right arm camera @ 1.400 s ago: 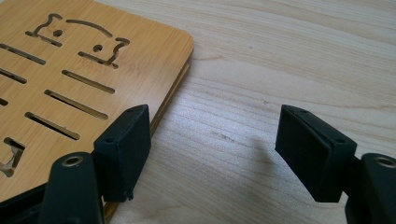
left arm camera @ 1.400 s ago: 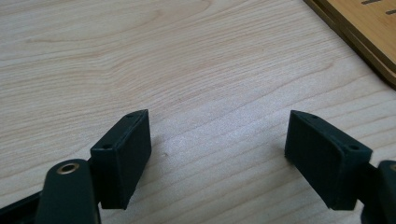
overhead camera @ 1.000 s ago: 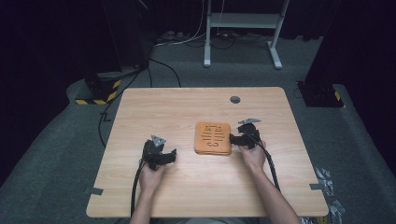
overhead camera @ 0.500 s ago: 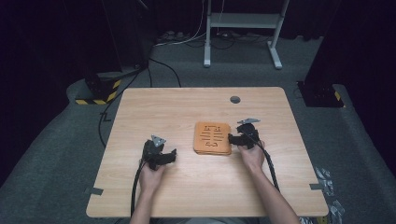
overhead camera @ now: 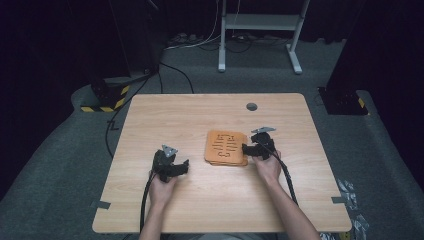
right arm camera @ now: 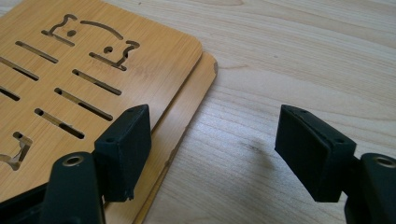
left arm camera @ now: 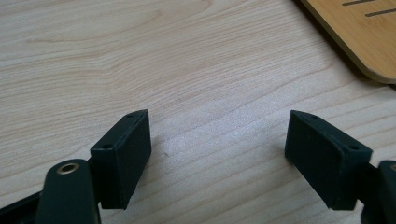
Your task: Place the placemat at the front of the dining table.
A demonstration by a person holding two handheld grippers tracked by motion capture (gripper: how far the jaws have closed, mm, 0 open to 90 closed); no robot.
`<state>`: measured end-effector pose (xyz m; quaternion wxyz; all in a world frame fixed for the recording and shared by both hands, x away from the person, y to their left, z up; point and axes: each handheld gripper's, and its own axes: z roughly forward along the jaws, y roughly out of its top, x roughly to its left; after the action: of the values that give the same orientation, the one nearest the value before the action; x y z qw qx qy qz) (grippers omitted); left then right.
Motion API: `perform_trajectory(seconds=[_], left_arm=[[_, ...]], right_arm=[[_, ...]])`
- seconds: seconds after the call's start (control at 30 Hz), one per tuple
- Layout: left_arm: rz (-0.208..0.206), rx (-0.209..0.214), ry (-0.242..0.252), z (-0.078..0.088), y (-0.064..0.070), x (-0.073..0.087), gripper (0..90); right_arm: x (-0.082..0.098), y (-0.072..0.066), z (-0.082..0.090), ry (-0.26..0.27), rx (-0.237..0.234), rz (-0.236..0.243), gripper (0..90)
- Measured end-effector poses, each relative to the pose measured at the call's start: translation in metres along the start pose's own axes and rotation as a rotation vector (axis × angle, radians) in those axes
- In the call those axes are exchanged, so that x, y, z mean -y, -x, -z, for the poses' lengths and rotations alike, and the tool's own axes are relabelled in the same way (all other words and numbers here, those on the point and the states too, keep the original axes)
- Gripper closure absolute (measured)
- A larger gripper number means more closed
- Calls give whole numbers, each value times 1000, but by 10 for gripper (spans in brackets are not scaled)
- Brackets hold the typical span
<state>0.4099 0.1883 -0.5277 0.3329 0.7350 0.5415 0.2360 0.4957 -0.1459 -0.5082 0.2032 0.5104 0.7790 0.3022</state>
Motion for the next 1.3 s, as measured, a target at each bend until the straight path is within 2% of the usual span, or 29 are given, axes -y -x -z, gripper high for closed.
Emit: perform_trajectory(seconds=[0.53,0.7,0.9,1.17,1.3], left_arm=[[-4,-2,-2,0,0,0,227],[-1,-1,0,0,0,0,226],[-10,0,-1,0,0,0,226],[-23,8,-14,0,0,-1,197],[-16,13,-8,-1,0,0,185]], right_arm=[[0,-10,0,2,-24,23,270],[2,-11,2,7,-37,9,271],[6,-5,6,23,-41,-4,273],[14,2,10,37,-43,1,272],[17,4,10,50,-45,18,272]])
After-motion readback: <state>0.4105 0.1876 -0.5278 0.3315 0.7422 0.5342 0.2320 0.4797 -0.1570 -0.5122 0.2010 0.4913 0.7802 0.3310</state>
